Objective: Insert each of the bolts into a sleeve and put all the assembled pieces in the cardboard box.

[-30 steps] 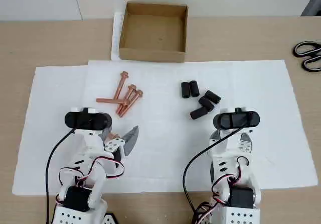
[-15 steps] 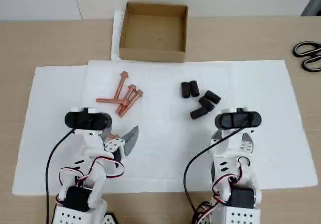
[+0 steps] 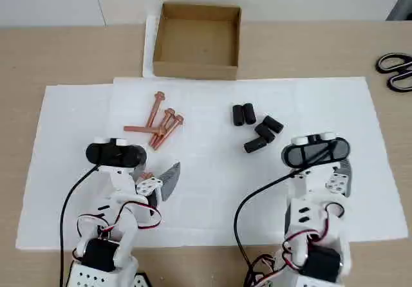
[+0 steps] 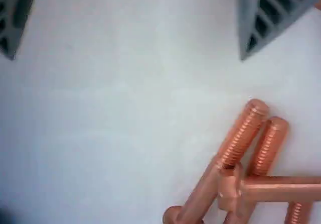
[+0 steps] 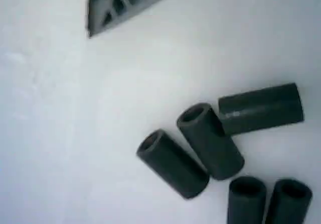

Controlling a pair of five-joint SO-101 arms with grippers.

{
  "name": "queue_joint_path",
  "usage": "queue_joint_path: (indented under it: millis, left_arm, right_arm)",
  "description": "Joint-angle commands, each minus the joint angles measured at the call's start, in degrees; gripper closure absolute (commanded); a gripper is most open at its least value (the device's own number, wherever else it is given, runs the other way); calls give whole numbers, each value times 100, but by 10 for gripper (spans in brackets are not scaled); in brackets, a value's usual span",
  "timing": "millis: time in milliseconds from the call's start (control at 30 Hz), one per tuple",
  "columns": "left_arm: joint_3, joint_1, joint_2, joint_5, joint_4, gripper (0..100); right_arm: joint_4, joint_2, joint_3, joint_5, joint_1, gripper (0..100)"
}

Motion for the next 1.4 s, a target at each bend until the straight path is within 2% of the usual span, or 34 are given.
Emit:
queue_joint_path:
  millis: [0,133,267,367,467,600,767,867,1033,1167,1267,1367]
  left_arm:
    - [-84,70,-62,0,18,730]
    - [-84,62,-62,9,18,730]
    - [-92,70,-62,18,-35,730]
    - [-92,9,-62,0,-62,730]
    - [-92,-325,-44,-53,-53,730]
    - [-163,-985,-35,-413,-9,730]
    - [-954,-1618,-18,-475,782,730]
    - [-1332,-1908,237,-879,1143,730]
    - [-2097,-2514,1705,-1240,923,730]
    - [-3354,-2567,3516,-1310,941,730]
    - [-4347,-2567,4905,-1310,1081,730]
    - [-5218,-2567,6075,-1284,1301,730]
  right_arm:
    - [321,84,-941,53,-66,742]
    - [505,1156,-1846,-334,-268,742]
    - [655,3064,-2804,-721,-303,742]
    - [936,4593,-3508,-738,-303,742]
    - [1121,5859,-4062,-738,-295,742]
    - [1358,6818,-4730,-738,-295,742]
    - [1473,7574,-5363,-765,-286,742]
    - [1446,7987,-5618,-782,-286,742]
    - [1534,8769,-6084,-791,-295,742]
    - [2132,9560,-6901,-756,-321,742]
    - [2809,10141,-7675,-659,-558,742]
    - [3433,10607,-8396,-202,-1077,742]
